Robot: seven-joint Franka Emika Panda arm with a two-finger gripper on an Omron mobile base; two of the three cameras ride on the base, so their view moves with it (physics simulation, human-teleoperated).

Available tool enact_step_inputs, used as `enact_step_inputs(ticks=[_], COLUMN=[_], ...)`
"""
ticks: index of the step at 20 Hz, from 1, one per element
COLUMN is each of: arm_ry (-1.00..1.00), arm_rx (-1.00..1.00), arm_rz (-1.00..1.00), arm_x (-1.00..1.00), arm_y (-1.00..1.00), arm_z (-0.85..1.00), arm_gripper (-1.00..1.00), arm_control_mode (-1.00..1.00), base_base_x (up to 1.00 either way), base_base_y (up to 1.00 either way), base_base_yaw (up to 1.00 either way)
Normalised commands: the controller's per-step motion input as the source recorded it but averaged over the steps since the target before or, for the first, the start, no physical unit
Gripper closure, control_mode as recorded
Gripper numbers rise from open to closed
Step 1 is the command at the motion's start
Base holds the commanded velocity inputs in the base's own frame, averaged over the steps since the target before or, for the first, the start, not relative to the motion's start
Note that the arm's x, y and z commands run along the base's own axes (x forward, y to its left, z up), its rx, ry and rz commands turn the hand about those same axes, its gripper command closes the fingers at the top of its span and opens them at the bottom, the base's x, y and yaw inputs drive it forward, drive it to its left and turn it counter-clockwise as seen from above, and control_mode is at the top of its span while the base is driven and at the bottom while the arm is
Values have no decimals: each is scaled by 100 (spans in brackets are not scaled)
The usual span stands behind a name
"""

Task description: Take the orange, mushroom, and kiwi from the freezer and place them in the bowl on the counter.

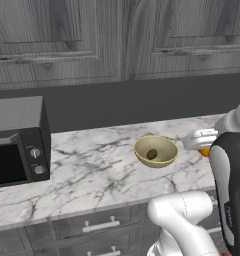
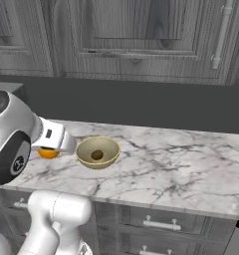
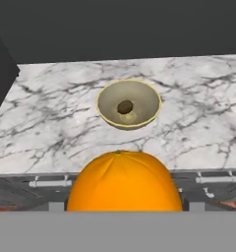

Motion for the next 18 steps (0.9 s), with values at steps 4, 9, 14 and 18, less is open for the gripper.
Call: enact_step_inputs(ticks=[4,9,14,18], arm_ry=[0,6,19,21], arm_rx=[5,4,0,1], arm_rz=[16,14,10,9], arm_x=[90,100,100,100], arm_y=[-43,-26,-1,-2], arm_z=[-65,-62,-62,-50], arm_gripper=[100,100,100,100], arm_control_mode=[-100,-100,-100,-100], base_base_x=[0,0,0,0], base_base_y=[0,0,0,0], base_base_yaw=[0,0,0,0])
